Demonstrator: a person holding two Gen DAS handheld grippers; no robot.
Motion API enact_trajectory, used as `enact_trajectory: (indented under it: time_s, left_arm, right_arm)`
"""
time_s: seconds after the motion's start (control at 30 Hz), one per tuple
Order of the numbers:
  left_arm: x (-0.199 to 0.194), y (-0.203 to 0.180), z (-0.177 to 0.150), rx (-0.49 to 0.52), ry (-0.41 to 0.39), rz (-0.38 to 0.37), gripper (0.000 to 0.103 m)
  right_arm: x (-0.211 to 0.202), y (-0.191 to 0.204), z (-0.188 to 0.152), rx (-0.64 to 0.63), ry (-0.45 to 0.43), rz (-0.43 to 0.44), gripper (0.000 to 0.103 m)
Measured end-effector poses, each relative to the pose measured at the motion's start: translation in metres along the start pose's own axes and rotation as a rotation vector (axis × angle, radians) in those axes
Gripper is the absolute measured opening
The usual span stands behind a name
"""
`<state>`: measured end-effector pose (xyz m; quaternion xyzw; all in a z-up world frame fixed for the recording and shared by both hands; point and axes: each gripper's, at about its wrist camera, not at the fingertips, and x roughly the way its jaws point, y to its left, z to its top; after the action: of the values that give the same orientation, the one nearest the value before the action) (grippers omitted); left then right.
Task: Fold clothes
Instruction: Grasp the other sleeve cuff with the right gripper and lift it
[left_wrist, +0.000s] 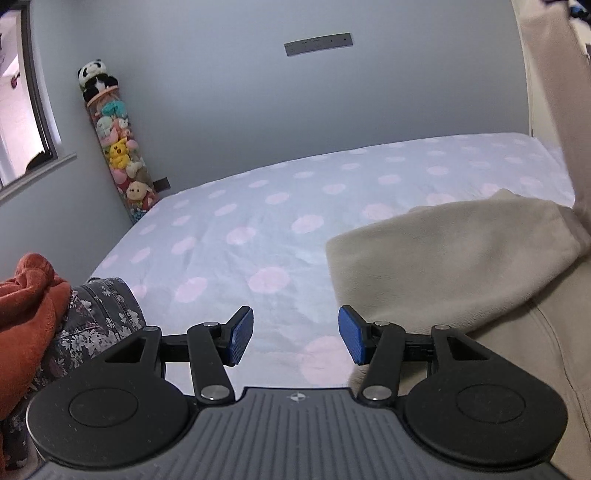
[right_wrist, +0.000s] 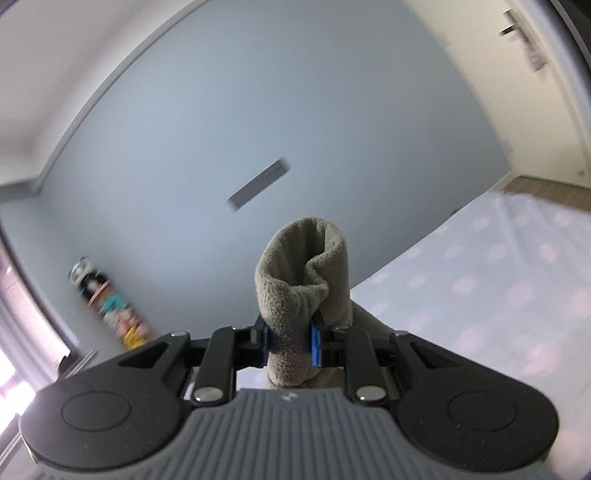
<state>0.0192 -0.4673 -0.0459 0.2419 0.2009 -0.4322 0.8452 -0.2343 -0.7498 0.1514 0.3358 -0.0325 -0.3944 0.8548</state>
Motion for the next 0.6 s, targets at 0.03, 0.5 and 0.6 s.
enact_trajectory:
  time_s: [0.03,0.5,0.6]
  left_arm:
    - [0.003,0.006,0.001,-0.011,-0.003,-0.01,0.047]
    - [0.058,0.043,-0.006,-0.053,0.05,-0.065,0.046]
    - [0.065,0.043,-0.007,-0.058,0.066,-0.074,0.046]
  right_arm:
    - [0.01,0.011,-0.015,-0.004,0.021,0.012,0.023]
    - [0.158,0.042,-0.245,-0.177,0.429,0.061,0.023]
    - [0.17,0.036,-0.279,-0.188,0.502,0.047,0.023]
